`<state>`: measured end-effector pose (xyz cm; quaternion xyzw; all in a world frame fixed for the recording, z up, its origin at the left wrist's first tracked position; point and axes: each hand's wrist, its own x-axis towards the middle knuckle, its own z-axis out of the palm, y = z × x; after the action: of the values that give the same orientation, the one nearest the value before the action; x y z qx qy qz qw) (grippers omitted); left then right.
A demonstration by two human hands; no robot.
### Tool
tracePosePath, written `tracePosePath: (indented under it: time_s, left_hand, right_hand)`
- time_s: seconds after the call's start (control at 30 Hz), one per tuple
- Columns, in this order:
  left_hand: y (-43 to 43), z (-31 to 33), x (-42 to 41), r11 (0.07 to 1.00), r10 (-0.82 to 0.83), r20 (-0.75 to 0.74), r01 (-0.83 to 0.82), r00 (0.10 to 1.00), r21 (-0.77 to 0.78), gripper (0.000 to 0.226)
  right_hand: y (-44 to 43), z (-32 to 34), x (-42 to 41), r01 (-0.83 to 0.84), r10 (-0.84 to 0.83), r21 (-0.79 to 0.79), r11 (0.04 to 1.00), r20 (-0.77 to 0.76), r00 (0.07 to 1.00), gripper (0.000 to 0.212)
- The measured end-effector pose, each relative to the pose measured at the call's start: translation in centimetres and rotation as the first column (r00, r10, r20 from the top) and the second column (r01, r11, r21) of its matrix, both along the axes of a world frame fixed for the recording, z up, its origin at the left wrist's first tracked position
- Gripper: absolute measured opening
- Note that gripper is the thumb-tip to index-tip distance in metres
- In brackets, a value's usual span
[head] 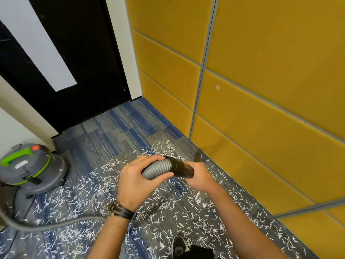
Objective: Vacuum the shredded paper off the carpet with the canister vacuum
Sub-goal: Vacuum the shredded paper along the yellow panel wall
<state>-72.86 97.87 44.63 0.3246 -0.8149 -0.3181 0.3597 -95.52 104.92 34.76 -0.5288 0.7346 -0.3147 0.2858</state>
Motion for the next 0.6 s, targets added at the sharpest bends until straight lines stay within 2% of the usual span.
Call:
tracePosePath:
  time_s: [0.1,0.27,0.47,0.6]
  left_hand:
    - [0.0,-0.8,-0.8,0.999,0.008,-0.006,-0.007,1.0,0.04,0.05]
    - [0.3,-0.7,-1.4,0.998,-0.034,-0.003,0.034,0.999,0.053,0.048]
    - [0.7,0.4,-1.3,0.999,-0.041,-0.035,0.041,0.999,-0.01,0.046]
    - [0.4,1.8,-0.5,0.995,-0.072,-0.032,0.07,0.997,-0.07,0.048]
  right_hand:
    - [0.6,-1.0,-0.7,0.0,0.0,0.037,0.999,-0.007,1.0,0.017]
    - [2.6,-2.1,-0.8,0.035,-0.035,0.031,0.999,0.01,0.999,0.013]
    - [2.9,-1.4,-0.5,0.028,-0.028,0.001,1.0,0.015,1.0,0.016]
    - [3.1,-1.1,1.2,0.055,-0.05,-0.084,0.995,0.054,0.997,0.009]
